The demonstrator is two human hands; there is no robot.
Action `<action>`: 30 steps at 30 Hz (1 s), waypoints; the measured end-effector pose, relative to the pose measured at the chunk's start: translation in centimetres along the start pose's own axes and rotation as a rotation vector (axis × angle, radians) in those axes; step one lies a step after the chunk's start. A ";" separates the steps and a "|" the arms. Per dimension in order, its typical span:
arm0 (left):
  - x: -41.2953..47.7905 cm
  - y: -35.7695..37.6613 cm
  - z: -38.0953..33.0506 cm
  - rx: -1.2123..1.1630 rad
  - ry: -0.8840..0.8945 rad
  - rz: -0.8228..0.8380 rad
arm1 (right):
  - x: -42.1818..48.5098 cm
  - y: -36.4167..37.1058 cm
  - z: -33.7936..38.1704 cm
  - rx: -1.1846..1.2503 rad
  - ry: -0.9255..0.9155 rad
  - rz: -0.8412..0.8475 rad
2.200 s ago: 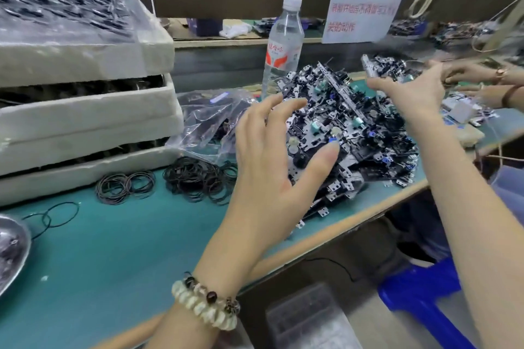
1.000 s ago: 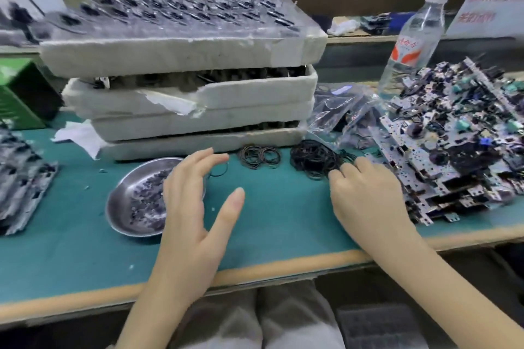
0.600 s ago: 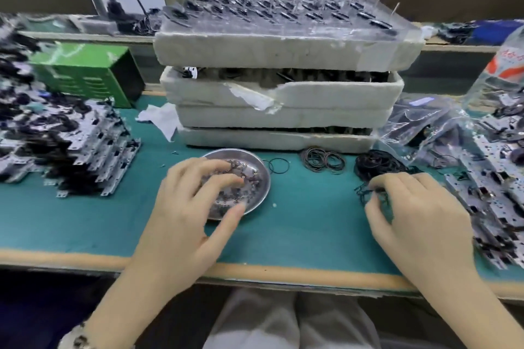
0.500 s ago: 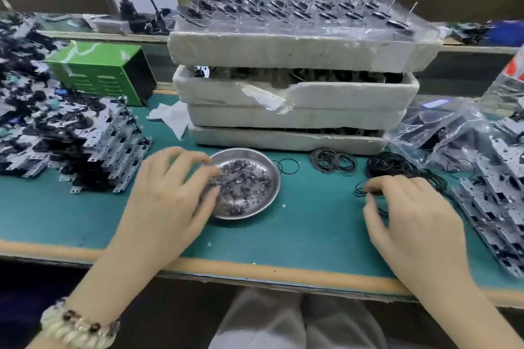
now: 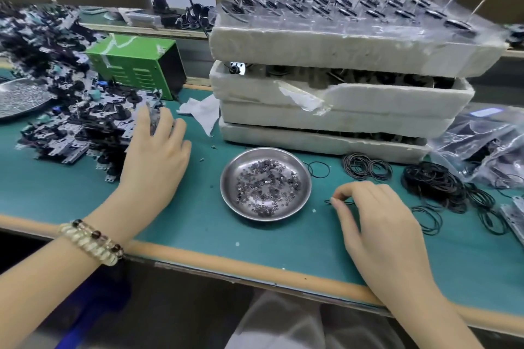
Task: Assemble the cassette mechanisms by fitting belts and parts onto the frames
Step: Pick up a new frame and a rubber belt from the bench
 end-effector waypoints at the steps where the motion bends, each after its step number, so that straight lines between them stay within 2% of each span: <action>1: 0.1 -0.1 0.1 0.022 -0.002 -0.006 | -0.1 0.0 -0.2 0.005 0.010 0.005; 5: 0.4 0.3 0.8 0.104 -0.004 0.019 | -0.2 0.1 -0.8 0.036 0.053 0.024; 10: 0.7 -0.2 0.8 0.091 0.030 0.061 | -0.3 0.2 -0.8 0.048 0.054 0.038; 19: 0.0 -1.2 -0.5 -0.054 0.201 -0.129 | -0.3 0.5 -1.1 0.133 0.075 0.067; 27: -1.1 -4.5 -3.5 -0.144 0.284 -0.140 | -0.3 0.4 -1.1 0.139 0.085 0.064; 30: -1.1 -6.2 -4.5 -0.162 0.310 -0.195 | -0.4 0.4 -1.2 0.146 0.091 0.061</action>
Point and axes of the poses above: each hand's wrist, its own x-axis towards the middle knuckle, its own y-axis out of the palm, z = x × y, the point moved 7 cm from there along x, towards the middle knuckle, and after that the axes turned 11 degrees about -x, right-handed, at the moved point
